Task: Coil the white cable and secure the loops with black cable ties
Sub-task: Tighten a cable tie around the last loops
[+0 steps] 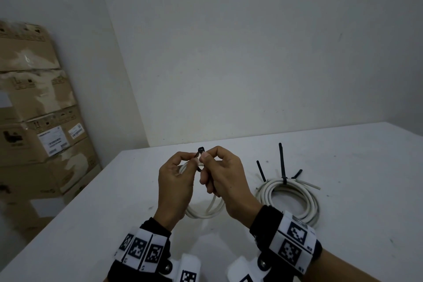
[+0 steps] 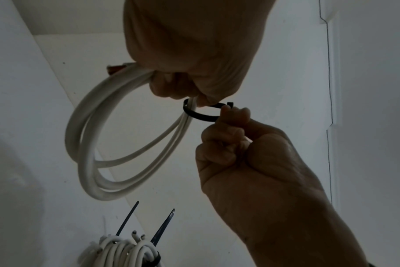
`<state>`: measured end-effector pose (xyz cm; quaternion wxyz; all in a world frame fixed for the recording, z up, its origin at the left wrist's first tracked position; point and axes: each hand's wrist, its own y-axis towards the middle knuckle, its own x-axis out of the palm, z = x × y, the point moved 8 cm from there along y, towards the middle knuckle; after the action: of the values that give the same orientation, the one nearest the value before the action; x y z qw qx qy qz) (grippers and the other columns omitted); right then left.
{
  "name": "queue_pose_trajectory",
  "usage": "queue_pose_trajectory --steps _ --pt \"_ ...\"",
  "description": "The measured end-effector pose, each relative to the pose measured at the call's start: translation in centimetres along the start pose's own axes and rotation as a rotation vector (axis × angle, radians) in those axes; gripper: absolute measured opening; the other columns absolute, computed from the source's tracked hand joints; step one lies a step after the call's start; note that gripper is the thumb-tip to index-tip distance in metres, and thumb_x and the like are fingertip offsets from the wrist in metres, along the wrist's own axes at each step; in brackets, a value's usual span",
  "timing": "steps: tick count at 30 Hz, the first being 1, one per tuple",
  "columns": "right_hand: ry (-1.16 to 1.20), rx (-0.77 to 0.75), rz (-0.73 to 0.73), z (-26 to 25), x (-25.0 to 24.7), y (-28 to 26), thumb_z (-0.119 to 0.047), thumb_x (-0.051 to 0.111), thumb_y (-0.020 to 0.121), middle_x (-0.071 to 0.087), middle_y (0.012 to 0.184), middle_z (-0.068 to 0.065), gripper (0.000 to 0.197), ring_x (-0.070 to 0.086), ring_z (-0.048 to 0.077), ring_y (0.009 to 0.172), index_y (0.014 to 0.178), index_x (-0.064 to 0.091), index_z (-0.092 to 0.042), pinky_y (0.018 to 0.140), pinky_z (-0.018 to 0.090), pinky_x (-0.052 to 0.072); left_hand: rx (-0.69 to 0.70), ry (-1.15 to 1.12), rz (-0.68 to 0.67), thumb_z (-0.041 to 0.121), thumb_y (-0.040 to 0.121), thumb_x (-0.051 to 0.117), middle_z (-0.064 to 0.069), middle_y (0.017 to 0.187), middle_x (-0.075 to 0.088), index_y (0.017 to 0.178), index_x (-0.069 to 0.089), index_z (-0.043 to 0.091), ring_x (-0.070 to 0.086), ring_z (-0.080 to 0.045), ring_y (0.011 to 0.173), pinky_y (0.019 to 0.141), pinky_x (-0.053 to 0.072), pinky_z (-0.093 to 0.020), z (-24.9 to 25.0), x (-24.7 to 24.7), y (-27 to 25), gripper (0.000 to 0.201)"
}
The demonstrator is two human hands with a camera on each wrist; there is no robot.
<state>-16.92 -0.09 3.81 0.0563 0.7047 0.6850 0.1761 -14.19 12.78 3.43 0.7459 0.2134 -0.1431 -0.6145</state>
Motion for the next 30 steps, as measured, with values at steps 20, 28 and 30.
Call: queue_pose_trajectory --steps 20,28,30 --pt "-0.215 0.143 0.006 1.2 -1.7 1.1 -0.024 0.064 0.087 0.055 0.055 0.003 0.016 0.043 0.012 0.034 0.088 0.056 -0.011 0.036 0.017 0.031 0.041 0.008 -0.029 0.010 0.091 0.062 0.014 0.046 0.053 0.081 0.067 0.012 0.044 -0.001 0.039 0.042 0.033 -0.011 0.5 0.6 -1.0 0.011" --pt "-0.773 -0.371 -0.167 -2.7 -0.6 2.5 -0.017 0.062 0.088 0.063 0.077 -0.007 0.007 0.058 0.013 0.071 0.082 0.064 -0.013 0.071 0.032 0.050 -0.191 -0.067 -0.111 0.015 0.094 0.057 0.001 0.043 0.038 0.089 0.067 0.013 0.025 -0.013 0.039 0.040 0.021 -0.022 -2.0 1.2 -1.3 0.012" --pt "-0.755 -0.357 -0.155 -2.7 -1.0 2.8 -0.017 0.064 0.087 0.063 0.074 -0.010 0.007 0.057 0.012 0.069 0.080 0.065 -0.013 0.069 0.028 0.050 -0.274 -0.149 -0.163 0.019 0.096 0.054 0.002 0.044 0.031 0.097 0.067 0.018 0.022 -0.011 0.038 0.041 0.019 -0.019 -2.3 1.7 -1.7 0.013"
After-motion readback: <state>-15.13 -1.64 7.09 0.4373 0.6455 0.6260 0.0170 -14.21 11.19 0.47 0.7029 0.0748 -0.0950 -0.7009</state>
